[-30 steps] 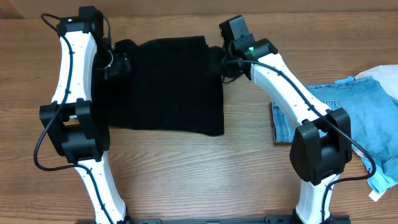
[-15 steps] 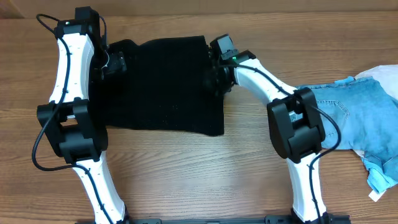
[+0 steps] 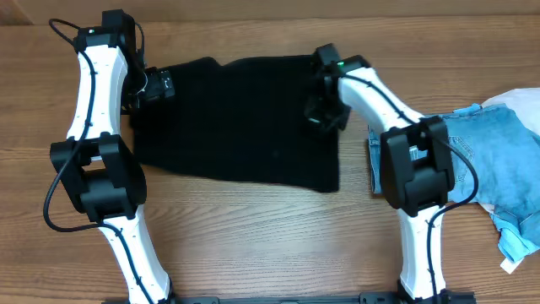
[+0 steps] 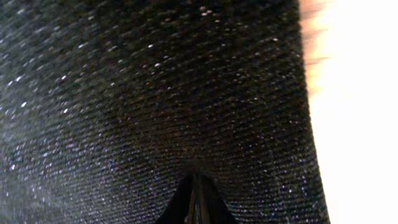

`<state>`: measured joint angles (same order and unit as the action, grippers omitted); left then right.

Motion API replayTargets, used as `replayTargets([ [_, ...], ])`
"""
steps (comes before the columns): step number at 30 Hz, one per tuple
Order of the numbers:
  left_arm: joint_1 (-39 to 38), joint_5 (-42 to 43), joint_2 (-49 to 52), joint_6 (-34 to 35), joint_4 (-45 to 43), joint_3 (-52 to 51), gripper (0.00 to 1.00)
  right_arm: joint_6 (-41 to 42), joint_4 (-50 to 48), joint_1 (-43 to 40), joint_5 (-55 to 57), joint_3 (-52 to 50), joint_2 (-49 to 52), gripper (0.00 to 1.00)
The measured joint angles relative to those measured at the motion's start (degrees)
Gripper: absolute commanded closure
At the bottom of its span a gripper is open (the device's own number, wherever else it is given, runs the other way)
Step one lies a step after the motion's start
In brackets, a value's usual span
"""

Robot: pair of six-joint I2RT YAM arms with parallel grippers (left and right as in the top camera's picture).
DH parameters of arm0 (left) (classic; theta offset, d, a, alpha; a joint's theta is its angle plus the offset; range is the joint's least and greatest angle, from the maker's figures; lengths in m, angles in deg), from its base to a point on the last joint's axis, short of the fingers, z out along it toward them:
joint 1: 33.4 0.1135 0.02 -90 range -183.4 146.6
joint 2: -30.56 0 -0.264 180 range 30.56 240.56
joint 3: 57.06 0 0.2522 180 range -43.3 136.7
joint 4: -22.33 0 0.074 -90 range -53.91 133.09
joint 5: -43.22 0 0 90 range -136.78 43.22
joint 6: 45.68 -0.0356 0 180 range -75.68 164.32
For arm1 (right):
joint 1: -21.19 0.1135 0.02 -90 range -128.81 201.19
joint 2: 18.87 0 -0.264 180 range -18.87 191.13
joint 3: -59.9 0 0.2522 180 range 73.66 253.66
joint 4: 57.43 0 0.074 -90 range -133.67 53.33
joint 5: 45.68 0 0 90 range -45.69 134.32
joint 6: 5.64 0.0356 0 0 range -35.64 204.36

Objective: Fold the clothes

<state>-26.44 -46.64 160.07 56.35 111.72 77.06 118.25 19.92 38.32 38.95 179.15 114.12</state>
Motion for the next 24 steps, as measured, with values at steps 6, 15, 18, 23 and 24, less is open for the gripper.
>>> replayTargets([
  [6,0.0,0.0,0.0,0.0,-0.3,0.0,0.0,2.0,8.7,-4.9,8.3,1.3,0.3,0.96],
  [15,0.0,10.3,0.0,-5.8,-2.4,0.0,0.0,0.3,17.0,-4.6,14.8,9.3,-1.3,0.0],
  [18,-0.6,14.2,0.0,-8.0,-2.3,0.0,0.0,-3.5,15.3,-5.9,14.8,9.9,-3.6,0.0],
  [23,-3.0,16.0,0.0,-9.3,-2.0,0.0,0.01,-15.8,10.9,-14.2,7.6,9.8,-3.8,0.0],
  [24,-3.3,16.2,0.0,-9.3,-1.9,0.0,0.02,-18.7,9.7,-15.0,5.9,9.8,-3.8,0.0],
])
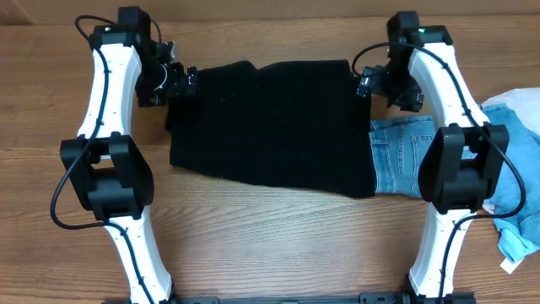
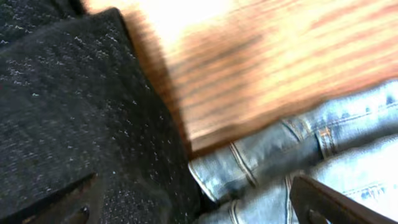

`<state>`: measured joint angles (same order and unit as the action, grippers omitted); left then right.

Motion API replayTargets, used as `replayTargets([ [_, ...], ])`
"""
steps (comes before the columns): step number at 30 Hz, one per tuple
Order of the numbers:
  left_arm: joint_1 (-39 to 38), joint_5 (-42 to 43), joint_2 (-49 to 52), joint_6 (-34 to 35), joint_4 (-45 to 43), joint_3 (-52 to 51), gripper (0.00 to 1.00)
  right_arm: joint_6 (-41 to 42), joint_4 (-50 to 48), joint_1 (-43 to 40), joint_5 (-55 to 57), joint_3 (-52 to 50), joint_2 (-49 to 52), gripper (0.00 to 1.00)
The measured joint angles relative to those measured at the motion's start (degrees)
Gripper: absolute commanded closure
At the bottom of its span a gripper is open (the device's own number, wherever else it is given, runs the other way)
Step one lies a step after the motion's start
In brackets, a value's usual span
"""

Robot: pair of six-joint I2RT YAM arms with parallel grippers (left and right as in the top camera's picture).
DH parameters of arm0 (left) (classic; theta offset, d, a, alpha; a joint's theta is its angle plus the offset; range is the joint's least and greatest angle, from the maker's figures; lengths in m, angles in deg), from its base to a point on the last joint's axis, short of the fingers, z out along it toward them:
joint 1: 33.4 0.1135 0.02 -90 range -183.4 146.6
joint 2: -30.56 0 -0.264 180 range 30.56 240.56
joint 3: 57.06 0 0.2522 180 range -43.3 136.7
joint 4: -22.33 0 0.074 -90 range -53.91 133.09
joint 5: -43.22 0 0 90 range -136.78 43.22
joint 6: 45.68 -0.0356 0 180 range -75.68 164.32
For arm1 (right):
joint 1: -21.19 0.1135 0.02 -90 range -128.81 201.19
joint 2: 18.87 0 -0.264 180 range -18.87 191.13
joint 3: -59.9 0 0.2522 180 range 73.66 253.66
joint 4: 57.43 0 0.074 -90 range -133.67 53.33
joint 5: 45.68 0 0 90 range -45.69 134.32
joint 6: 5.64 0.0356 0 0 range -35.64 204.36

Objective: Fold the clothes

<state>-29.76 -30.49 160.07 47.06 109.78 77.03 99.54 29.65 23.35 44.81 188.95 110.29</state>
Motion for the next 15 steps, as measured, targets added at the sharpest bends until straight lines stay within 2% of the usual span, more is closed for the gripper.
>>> replayTargets([
  [6,-2.6,0.5,0.0,-3.5,4.1,0.0,0.02,-5.6,-7.5,0.2,-3.2,-4.2,0.0,0.0],
  [9,-5.1,0.7,0.0,-4.2,4.0,0.0,0.01,-6.4,-11.3,0.2,-5.8,-9.9,0.0,0.0],
  [15,-9.0,0.7,0.0,-3.5,2.4,0.0,0.01,-7.6,-14.6,0.2,-12.8,-12.8,0.0,0.0],
])
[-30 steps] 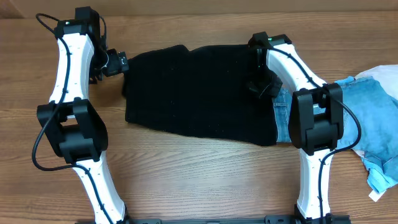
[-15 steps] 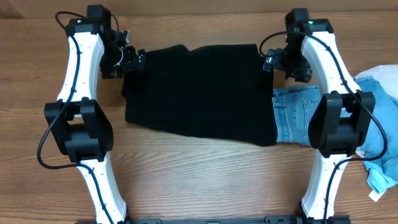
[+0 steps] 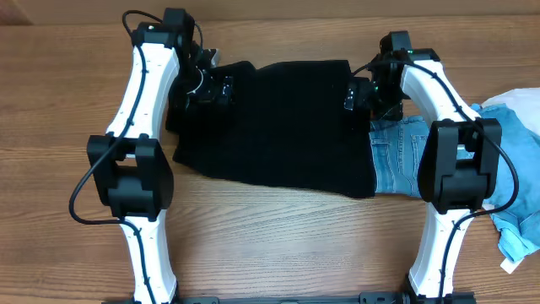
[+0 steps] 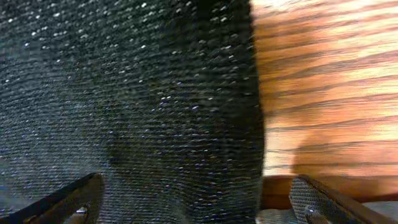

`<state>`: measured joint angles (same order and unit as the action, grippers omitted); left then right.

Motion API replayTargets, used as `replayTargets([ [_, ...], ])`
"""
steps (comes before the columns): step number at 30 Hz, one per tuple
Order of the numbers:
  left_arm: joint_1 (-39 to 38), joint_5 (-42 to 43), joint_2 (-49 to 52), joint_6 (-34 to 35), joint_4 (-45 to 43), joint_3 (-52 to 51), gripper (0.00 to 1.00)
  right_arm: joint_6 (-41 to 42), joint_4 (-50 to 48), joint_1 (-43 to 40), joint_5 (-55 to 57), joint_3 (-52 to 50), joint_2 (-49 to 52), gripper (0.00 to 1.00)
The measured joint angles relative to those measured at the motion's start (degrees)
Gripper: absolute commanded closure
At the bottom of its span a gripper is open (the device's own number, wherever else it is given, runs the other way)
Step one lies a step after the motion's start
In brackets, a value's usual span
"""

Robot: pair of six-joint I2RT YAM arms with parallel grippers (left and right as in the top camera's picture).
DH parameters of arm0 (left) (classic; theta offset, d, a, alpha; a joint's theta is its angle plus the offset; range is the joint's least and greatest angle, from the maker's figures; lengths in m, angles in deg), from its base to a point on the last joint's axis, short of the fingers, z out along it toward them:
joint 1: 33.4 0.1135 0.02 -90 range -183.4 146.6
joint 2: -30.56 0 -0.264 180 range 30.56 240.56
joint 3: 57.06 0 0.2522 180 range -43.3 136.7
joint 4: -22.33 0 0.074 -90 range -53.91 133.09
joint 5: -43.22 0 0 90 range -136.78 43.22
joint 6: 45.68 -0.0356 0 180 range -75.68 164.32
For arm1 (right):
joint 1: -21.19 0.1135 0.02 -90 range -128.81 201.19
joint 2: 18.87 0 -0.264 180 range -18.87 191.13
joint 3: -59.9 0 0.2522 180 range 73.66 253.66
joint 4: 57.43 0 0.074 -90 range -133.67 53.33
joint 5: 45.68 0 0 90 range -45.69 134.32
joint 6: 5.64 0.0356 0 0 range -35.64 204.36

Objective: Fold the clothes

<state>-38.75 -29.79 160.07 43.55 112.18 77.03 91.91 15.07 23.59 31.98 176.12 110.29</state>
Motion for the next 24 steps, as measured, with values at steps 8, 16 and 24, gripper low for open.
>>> replayTargets([
  [8,-0.2,-8.7,0.0,6.1,-1.2,0.0,0.0,-0.4,-4.9,0.0,-3.4,-4.8,-1.4,0.05],
  [16,5.3,-18.7,0.0,12.9,-0.9,0.0,0.01,-0.3,-7.2,4.7,-4.8,-5.4,-1.4,0.07],
  [24,14.4,-17.5,0.0,12.6,0.6,0.0,0.01,4.1,-8.8,9.2,-1.1,-5.3,-1.6,0.0],
])
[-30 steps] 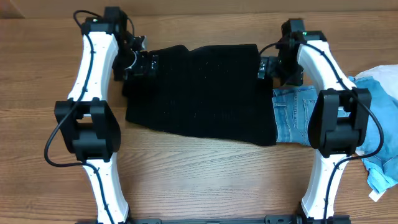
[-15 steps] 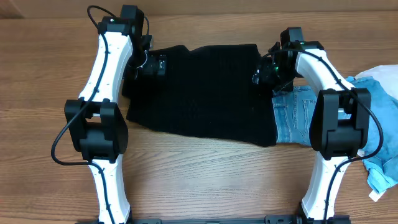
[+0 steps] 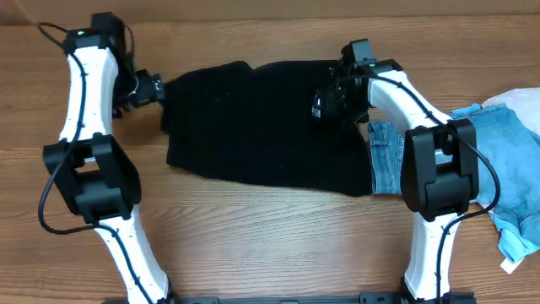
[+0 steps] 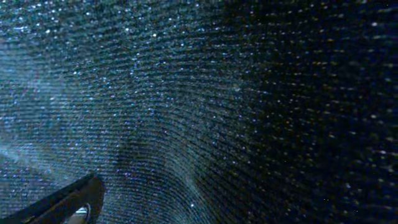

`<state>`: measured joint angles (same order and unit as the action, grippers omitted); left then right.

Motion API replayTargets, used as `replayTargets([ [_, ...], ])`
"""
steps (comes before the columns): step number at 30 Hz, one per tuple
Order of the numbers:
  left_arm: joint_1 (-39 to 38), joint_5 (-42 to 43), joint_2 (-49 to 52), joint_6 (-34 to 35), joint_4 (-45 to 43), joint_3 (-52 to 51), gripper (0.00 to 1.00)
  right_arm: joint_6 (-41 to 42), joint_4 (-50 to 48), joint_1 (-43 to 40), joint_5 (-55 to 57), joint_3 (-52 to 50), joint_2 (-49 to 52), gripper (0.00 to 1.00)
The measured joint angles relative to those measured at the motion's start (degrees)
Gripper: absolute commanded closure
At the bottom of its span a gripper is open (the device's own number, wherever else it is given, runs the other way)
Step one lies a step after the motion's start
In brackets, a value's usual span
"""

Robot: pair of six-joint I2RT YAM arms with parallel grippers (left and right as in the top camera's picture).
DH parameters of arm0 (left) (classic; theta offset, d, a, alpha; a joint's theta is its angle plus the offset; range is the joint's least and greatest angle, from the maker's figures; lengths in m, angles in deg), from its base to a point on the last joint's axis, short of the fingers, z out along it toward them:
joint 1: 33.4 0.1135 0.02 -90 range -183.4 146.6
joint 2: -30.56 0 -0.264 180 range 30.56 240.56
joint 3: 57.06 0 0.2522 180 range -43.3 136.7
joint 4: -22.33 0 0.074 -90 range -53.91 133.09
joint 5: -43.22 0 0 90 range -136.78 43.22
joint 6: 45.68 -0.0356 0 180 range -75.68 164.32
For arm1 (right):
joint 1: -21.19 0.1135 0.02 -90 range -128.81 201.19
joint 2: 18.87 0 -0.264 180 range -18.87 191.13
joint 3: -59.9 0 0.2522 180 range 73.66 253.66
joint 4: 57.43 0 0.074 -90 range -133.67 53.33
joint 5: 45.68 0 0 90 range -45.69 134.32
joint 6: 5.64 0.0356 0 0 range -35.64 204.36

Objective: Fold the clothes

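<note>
A black knit garment (image 3: pixel 261 122) lies spread flat on the table's middle. My right gripper (image 3: pixel 325 105) hovers low over its upper right part. The black knit (image 4: pixel 205 93) fills the right wrist view. There the right gripper (image 4: pixel 193 202) stands open; only its left finger (image 4: pixel 68 202) shows, and the other is lost against the dark cloth. My left gripper (image 3: pixel 150 88) is at the garment's upper left edge. Whether it holds cloth cannot be made out from above.
Blue jeans (image 3: pixel 386 156) lie to the right, their left end tucked under the black garment's right edge. A light-blue garment (image 3: pixel 506 127) is heaped at the far right. Bare wooden table (image 3: pixel 270 245) runs along the front.
My left gripper was over the garment's upper left part and is now out at its left edge. My right gripper has moved from the right edge inward over the cloth.
First the garment lay further left, with my right gripper shut on cloth near its upper right. Then it lay further right, covering the jeans' end, with the right gripper open beyond its edge. Both grippers then stood over its upper corners. Now the left is outside, the right inside.
</note>
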<state>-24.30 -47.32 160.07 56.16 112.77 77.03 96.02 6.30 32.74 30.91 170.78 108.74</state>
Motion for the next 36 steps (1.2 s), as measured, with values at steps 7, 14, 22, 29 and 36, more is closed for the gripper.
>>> replayTargets([
  [7,0.3,7.8,0.0,-4.6,-4.0,-0.3,0.0,5.5,18.8,-8.5,8.2,13.6,0.9,0.0],
  [14,0.3,14.9,0.2,-6.5,-13.4,-11.7,0.0,6.3,30.2,-12.4,9.8,23.1,0.9,0.0],
  [22,0.3,22.1,0.6,-8.0,-17.0,-13.0,0.0,6.4,32.6,-12.8,10.1,23.1,0.1,0.0],
  [29,0.2,25.8,3.9,-9.3,-17.5,-13.1,0.03,6.3,34.8,-14.9,11.6,23.5,-9.7,0.0],
  [36,-4.1,25.6,4.8,-9.5,-19.1,-13.2,0.96,6.3,38.2,-14.9,11.8,23.6,-10.3,0.0],
])
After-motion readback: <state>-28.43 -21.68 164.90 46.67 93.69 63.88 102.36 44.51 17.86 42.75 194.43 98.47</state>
